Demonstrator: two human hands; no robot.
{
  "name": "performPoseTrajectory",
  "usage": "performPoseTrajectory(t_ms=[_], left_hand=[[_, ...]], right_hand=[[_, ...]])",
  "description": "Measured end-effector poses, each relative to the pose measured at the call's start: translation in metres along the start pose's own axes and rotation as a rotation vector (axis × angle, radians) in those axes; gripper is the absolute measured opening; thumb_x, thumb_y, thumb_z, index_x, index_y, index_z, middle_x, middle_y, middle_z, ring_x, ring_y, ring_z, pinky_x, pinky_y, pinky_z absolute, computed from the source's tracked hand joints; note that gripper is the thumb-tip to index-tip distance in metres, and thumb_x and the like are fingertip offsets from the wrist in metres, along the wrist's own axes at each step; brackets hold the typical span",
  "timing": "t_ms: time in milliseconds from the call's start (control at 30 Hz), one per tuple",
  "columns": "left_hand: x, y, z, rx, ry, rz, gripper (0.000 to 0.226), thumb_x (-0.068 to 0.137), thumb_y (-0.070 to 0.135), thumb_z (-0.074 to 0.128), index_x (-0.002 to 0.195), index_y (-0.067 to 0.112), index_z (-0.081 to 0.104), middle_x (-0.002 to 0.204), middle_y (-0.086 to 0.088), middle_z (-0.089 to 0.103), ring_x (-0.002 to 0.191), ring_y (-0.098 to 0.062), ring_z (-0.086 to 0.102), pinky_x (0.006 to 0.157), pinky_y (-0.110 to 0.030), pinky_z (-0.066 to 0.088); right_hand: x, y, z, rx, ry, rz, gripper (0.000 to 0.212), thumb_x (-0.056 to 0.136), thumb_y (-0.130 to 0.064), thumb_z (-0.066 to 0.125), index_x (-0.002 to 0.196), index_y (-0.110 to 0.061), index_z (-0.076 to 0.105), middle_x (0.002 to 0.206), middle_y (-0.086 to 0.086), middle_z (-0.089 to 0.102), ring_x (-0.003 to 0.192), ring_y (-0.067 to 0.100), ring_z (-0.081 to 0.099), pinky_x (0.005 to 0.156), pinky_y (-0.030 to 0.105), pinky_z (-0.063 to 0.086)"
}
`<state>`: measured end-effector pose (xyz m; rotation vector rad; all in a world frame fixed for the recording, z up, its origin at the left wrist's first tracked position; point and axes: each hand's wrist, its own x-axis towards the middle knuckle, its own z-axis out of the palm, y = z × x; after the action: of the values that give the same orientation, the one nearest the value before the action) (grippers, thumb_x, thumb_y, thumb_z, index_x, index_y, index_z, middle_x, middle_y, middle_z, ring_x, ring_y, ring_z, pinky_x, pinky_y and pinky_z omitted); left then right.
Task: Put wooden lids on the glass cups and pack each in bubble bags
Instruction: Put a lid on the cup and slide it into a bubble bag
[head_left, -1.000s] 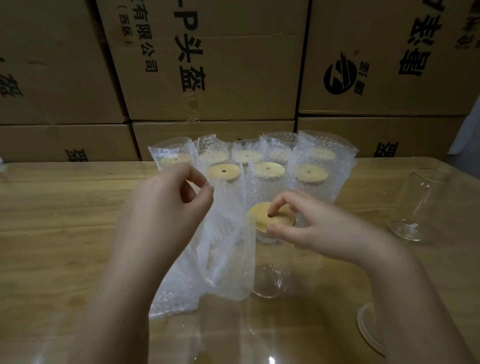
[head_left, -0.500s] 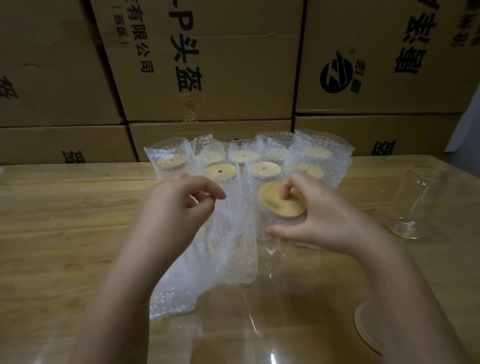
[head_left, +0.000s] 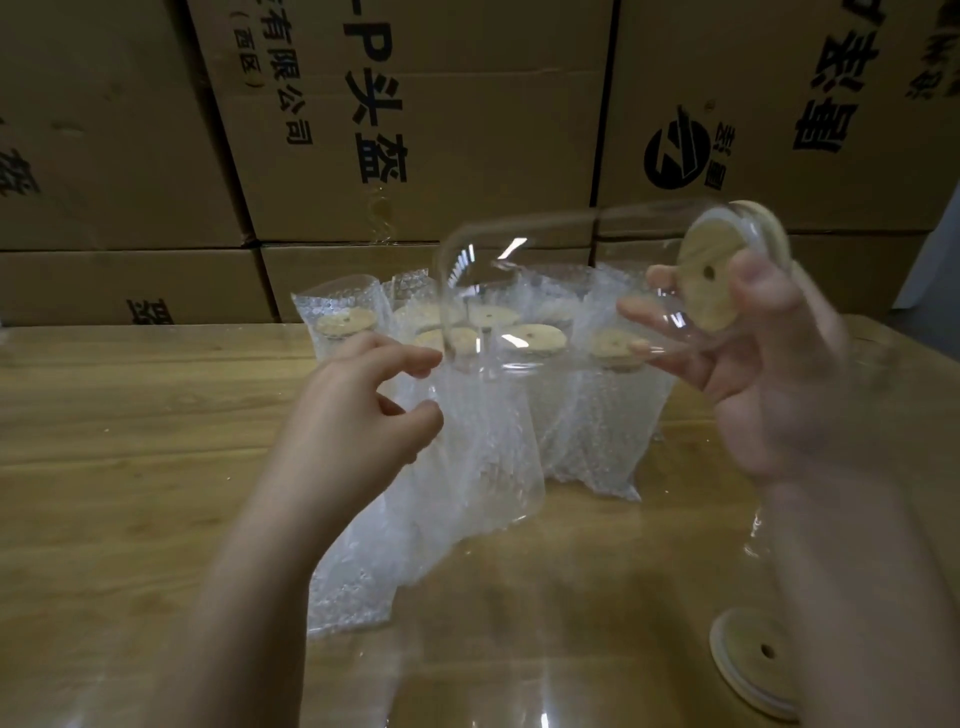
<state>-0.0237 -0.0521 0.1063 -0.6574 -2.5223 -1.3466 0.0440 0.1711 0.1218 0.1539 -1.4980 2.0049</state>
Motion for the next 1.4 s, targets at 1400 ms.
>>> performPoseTrajectory(t_ms=[1400], left_hand=[[0.014,-0.021,0.036,-0.528,-0.238,-0.029,0.054,0.085,-0.008,0.058,0.116,0.036,0.057,0.114,0.002,0.059,0.059,-0.007,0.059,0.058,-0.018,0.049]], right_hand=[[-0.010,0.042,0.019,-1.392,-0.422,-0.083,0.058,0.054,-0.076,0.053,0.099,-0.044,0.035,0.088,-0.038,0.028,0.086,0.002,0.018,0.078,0.029,0.024]])
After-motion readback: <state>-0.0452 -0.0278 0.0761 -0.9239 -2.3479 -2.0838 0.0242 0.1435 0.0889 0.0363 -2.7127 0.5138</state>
